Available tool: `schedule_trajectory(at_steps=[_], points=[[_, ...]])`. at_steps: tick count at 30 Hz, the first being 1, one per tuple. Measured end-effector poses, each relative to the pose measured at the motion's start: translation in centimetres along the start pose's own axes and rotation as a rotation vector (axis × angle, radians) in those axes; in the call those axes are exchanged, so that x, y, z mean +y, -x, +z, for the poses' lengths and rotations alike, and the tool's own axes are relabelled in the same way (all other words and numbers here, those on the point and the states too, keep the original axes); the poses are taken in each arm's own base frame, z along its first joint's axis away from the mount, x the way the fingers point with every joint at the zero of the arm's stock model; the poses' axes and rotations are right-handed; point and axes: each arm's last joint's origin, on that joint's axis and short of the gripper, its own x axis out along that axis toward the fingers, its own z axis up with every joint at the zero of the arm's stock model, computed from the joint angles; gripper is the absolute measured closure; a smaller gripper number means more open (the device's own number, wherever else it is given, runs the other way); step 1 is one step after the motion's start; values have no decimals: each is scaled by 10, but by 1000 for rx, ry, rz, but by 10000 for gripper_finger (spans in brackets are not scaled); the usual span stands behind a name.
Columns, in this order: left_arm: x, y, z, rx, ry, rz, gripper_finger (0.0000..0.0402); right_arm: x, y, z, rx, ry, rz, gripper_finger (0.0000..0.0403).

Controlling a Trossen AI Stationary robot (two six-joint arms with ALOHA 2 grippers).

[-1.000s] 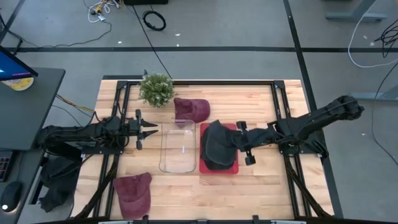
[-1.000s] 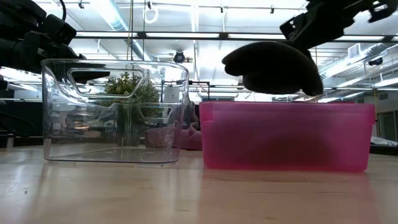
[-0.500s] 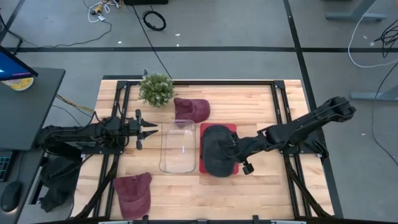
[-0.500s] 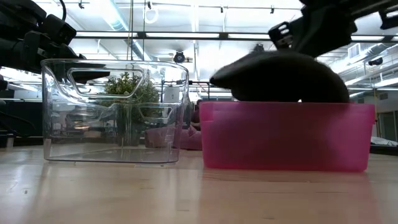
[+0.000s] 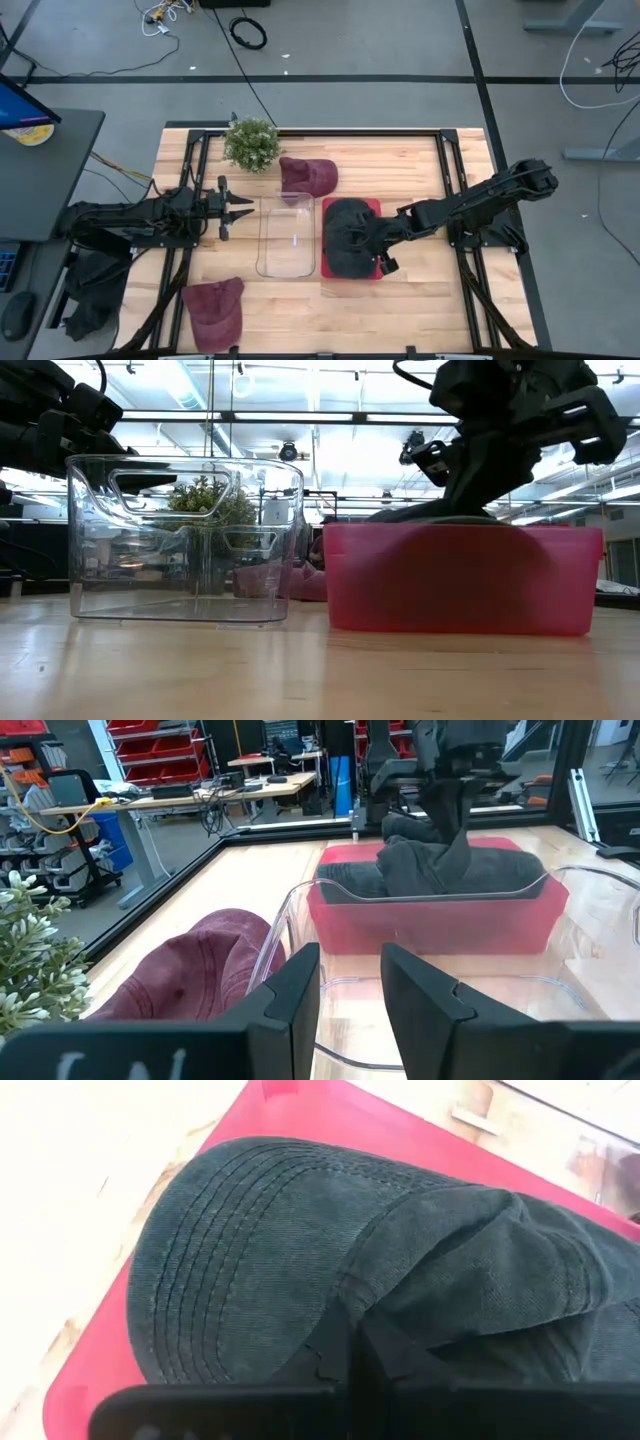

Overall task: Pick & Place hat
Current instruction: Put the black cap into the red bin

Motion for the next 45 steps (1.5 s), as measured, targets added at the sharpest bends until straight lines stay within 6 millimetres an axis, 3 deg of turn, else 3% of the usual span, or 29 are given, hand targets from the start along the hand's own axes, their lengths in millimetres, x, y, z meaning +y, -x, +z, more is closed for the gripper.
schedule_trajectory(at_steps=[16, 23, 34, 40, 45], points=[[0, 0, 0, 0, 0, 0, 287, 2, -10, -7, 61, -18, 67, 400], [0, 0, 0, 0, 0, 1, 287, 2, -8, -4, 31, -22, 60, 349], [0, 0, 0, 0, 0, 0, 287, 1, 27, -1, -35, -76, 40, 250], [0, 0, 0, 0, 0, 0, 287, 1, 54, -12, 19, -194, -48, 238], [0, 0, 0, 0, 0, 0, 287, 1, 63, -22, 105, -278, -92, 245]])
